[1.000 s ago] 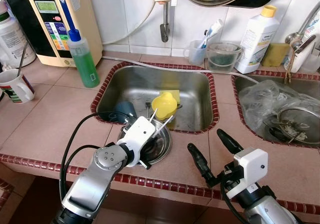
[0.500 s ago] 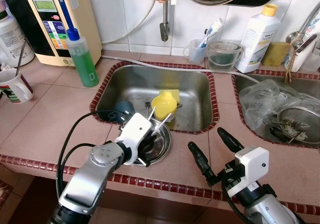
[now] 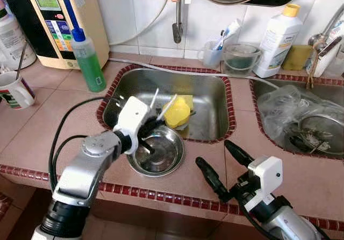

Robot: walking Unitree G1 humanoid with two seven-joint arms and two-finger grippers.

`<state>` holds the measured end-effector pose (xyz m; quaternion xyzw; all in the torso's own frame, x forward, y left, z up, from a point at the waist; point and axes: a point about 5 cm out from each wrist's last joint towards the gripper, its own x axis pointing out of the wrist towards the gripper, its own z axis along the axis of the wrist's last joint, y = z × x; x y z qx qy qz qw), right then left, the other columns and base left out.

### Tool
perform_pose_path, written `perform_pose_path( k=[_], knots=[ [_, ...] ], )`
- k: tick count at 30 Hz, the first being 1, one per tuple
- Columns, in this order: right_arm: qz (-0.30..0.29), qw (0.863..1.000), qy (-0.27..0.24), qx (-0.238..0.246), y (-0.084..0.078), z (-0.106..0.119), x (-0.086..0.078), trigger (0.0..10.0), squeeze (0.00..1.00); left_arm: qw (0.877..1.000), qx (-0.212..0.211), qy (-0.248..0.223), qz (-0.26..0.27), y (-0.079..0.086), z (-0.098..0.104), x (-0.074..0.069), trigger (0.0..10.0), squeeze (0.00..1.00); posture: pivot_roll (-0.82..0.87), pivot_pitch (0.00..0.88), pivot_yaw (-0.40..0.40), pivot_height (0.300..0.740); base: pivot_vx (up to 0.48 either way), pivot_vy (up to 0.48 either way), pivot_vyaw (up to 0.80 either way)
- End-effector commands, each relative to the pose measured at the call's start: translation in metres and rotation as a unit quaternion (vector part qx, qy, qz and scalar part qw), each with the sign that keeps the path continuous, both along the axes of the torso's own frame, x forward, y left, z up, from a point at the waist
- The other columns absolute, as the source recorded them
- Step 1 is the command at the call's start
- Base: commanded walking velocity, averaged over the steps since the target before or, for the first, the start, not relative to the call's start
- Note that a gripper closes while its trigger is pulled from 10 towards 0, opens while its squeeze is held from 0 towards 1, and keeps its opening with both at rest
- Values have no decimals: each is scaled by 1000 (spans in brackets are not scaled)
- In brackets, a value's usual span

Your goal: Kitchen organization

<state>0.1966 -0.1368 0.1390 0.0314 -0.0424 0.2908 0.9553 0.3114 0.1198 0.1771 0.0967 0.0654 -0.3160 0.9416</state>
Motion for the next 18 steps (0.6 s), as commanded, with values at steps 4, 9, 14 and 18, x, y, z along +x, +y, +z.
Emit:
perform_pose_path(
  k=[4, 9, 14, 18],
  knots=[
    [-39, 998, -32, 32, -11, 20, 13, 10000, 0, 998, -29, -51, 21, 1, 17, 13, 10000, 0, -133, 28, 19, 740, 0, 0, 0],
    [-74, 995, -54, 35, -19, 26, 22, 10000, 0, 996, -47, -70, 34, -1, 21, 20, 10000, 0, -131, 20, 16, 740, 0, 0, 0],
    [-113, 990, -71, 46, -23, 31, 34, 10000, 0, 990, -101, -88, 37, -13, 19, 24, 10000, 0, -136, 3, 18, 740, 0, 0, 0],
    [-118, 989, -75, 52, -21, 33, 36, 10000, 0, 990, -108, -85, 34, -20, 15, 25, 10000, 0, -138, 0, 21, 740, 0, 0, 0]
  ],
)
